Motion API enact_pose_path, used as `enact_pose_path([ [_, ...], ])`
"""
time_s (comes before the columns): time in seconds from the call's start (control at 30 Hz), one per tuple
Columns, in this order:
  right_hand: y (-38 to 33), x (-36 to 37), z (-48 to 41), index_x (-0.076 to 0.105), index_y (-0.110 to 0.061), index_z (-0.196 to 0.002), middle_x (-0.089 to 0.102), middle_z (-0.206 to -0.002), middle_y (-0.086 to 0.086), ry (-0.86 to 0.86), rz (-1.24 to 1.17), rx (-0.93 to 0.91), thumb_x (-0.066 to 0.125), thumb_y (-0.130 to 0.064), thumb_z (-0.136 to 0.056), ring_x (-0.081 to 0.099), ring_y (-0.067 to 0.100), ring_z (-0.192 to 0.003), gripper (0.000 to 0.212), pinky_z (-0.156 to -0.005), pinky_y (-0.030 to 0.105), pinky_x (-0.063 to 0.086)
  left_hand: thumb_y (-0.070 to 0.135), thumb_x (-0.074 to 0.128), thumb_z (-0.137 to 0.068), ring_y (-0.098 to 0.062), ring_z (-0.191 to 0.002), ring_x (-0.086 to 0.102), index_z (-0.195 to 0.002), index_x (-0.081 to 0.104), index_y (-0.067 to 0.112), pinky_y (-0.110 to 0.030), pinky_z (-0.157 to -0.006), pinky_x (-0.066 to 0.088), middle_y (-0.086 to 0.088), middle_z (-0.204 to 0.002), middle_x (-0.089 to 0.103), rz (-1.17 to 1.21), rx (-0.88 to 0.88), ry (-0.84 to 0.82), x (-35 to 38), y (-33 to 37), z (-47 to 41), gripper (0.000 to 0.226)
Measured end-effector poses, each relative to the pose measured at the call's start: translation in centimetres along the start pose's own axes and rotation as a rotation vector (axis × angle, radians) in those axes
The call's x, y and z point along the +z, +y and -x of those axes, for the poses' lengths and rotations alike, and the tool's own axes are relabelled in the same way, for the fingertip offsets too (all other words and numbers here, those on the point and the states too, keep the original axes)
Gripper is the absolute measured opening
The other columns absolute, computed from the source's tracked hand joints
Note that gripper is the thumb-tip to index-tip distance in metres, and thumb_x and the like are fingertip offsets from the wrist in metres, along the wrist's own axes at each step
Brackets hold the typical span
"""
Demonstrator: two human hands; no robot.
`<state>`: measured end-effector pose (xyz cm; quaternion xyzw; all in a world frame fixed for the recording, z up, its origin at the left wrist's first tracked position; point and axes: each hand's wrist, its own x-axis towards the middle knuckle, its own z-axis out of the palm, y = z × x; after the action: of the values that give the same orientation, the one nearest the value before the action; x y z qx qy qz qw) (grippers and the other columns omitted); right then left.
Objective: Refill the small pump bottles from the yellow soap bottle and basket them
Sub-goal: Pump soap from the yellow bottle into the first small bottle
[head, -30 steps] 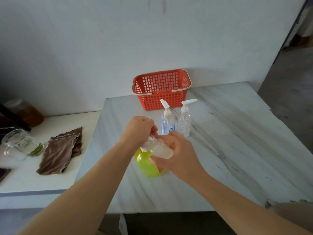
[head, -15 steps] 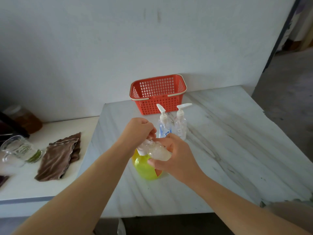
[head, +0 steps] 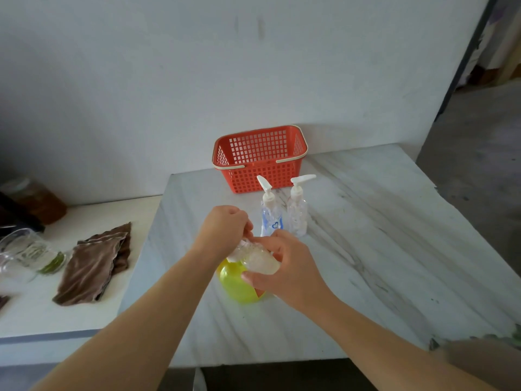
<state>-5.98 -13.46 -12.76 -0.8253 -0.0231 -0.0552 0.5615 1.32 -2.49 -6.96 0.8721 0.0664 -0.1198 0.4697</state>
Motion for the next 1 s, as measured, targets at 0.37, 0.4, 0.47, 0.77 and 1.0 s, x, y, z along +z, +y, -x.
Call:
enact_pose_path([
  [0.37,-0.5,-0.6,0.0,0.067,-0.04,-0.107,0.051,-0.085,-0.009,-0.014,0.002,-0.027,0.064,-0.057,-0.05,0.052,0.0,-0.076,0.06,-0.068,0.01,0.038,0.004,0.052,-0.083,-0.023,-0.068,0.06,-0.069,0.065,0.004,-0.033,-0.073,0.05,-0.013,-0.072,0.07,-0.007,0.055,-0.006,-0.7,0.8,0.4,0.018],
  [0.4,-0.5,-0.6,0.0,0.067,-0.039,-0.107,0.051,-0.085,-0.01,-0.013,-0.002,-0.027,0.065,-0.057,-0.05,0.052,-0.001,-0.075,0.06,-0.068,0.01,0.038,0.004,0.052,-0.082,-0.024,-0.068,0.06,-0.068,0.064,0.004,-0.034,-0.075,0.05,-0.012,-0.071,0.07,-0.003,0.044,-0.007,-0.6,0.8,0.4,0.019],
  [0.47,-0.5,-0.6,-0.1,0.068,-0.038,-0.106,0.05,-0.084,-0.01,-0.01,0.0,-0.023,0.067,-0.055,-0.051,0.052,-0.002,-0.076,0.058,-0.068,0.009,0.038,0.002,0.049,-0.082,-0.025,-0.068,0.06,-0.066,0.064,0.004,-0.036,-0.077,0.051,-0.01,-0.067,0.069,0.011,0.011,-0.016,-0.4,0.8,0.2,0.022],
  [0.77,0.2,-0.3,-0.1,0.068,-0.039,-0.107,0.052,-0.086,-0.009,-0.022,0.002,0.006,0.063,-0.059,-0.048,0.055,0.004,-0.08,0.063,-0.071,0.014,0.042,0.003,0.043,-0.082,-0.026,-0.068,0.064,-0.067,0.065,0.005,-0.04,-0.08,0.053,-0.015,-0.071,0.071,0.005,0.046,0.014,0.2,-0.1,0.1,0.027],
  [1.0,-0.3,-0.6,-0.2,0.067,-0.044,-0.097,0.055,-0.087,-0.005,-0.007,-0.001,-0.01,0.064,-0.059,-0.048,0.057,0.008,-0.081,0.052,-0.071,0.017,0.046,0.005,0.047,-0.081,-0.026,-0.071,0.064,-0.069,0.065,0.004,-0.042,-0.084,0.053,-0.013,-0.073,0.072,0.007,0.047,-0.02,-0.1,0.6,0.1,0.022],
])
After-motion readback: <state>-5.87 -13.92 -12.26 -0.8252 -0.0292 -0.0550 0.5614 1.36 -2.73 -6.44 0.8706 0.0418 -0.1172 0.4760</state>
